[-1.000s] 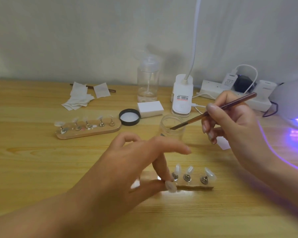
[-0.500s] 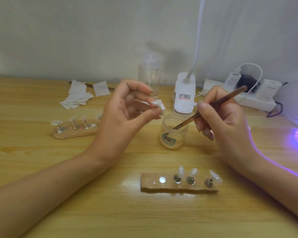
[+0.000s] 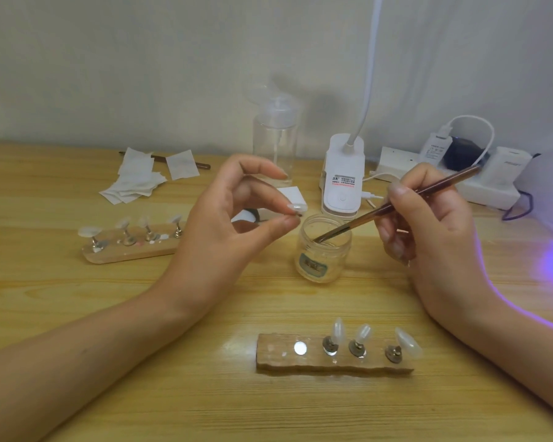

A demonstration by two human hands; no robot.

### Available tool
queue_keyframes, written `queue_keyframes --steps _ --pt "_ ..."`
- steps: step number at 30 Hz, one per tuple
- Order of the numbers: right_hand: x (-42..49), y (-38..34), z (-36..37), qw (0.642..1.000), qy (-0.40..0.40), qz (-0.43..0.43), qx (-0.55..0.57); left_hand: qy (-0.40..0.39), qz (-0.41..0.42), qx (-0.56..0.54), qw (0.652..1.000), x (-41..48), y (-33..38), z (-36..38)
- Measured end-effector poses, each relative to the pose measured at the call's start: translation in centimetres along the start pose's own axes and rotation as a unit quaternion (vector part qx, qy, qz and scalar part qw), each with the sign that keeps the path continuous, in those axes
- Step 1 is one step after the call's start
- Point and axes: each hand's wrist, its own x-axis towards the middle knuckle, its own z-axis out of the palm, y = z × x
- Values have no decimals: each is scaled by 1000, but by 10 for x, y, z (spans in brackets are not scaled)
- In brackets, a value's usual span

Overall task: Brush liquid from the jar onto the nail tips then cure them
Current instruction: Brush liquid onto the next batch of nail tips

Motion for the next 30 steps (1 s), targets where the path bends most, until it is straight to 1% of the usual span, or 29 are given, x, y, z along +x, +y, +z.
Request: queue_keyframes --steps 6,9,17,21,25,30 --pt "6 1 -6 995 72 32 66 -6 -14 29 999 -1 -1 0" --pt "7 1 -6 992 86 50 83 -9 -22 36 999 0 -2 0" --pt "8 2 -6 992 71 53 87 -3 -61 -19 998 0 -3 -1" --pt "8 1 -5 991 68 58 98 -11 -56 -4 998 0 -3 0" --pt "7 0 -6 992 56 52 99 -2 -56 -35 998 -1 -3 0" --pt "8 0 -6 993 49 41 94 -5 -56 -39 998 0 -2 1"
